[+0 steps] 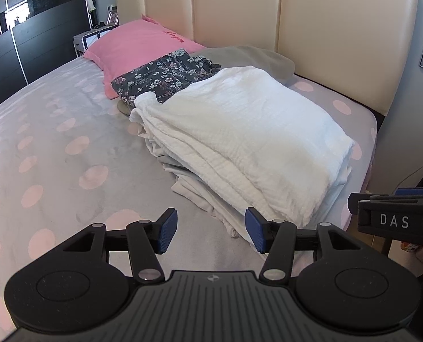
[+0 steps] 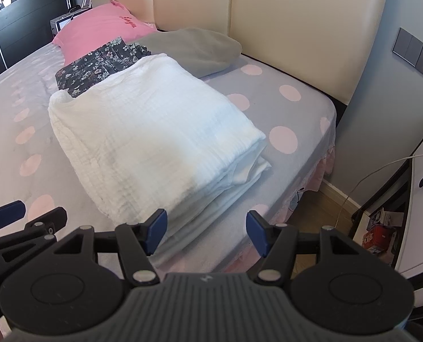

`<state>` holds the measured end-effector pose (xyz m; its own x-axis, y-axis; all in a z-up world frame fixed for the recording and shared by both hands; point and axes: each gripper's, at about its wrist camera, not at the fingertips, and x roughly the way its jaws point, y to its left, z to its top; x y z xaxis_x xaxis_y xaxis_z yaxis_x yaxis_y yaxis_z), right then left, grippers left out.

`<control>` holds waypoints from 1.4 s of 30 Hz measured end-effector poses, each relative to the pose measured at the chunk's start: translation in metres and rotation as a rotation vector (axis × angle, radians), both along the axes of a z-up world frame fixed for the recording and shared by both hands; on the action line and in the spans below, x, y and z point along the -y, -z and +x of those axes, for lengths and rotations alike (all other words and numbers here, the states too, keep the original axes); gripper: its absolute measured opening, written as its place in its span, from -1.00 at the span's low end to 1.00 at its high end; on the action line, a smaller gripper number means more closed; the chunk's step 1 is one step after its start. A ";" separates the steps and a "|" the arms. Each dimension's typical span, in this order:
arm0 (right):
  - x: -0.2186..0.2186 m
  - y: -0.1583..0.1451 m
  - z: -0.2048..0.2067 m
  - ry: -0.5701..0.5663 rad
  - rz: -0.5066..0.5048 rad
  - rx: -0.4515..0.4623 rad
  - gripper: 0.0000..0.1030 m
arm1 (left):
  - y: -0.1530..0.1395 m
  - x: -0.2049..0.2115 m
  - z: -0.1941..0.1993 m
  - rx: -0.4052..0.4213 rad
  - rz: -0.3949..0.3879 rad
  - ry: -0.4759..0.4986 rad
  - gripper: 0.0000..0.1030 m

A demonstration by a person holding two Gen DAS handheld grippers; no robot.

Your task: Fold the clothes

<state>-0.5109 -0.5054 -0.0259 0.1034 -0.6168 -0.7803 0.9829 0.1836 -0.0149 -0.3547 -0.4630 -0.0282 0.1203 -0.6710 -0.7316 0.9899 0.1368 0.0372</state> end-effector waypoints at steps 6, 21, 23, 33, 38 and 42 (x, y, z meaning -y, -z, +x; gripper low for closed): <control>-0.001 0.000 0.000 -0.001 0.002 0.006 0.25 | 0.000 0.000 -0.001 -0.006 -0.009 0.005 0.31; -0.001 0.000 -0.002 -0.004 0.002 0.014 0.26 | 0.001 0.000 -0.002 -0.028 -0.004 0.007 0.54; -0.001 0.000 -0.002 -0.005 0.001 0.015 0.26 | 0.001 0.000 -0.002 -0.032 -0.002 0.006 0.54; -0.001 -0.001 -0.003 -0.007 0.001 0.018 0.27 | 0.000 0.001 -0.003 -0.030 0.006 0.004 0.54; 0.000 0.000 -0.003 -0.008 0.003 0.018 0.27 | 0.001 0.002 -0.003 -0.033 0.008 0.008 0.54; -0.001 0.000 -0.003 -0.010 0.003 0.018 0.27 | 0.000 0.001 -0.004 -0.029 0.007 0.014 0.54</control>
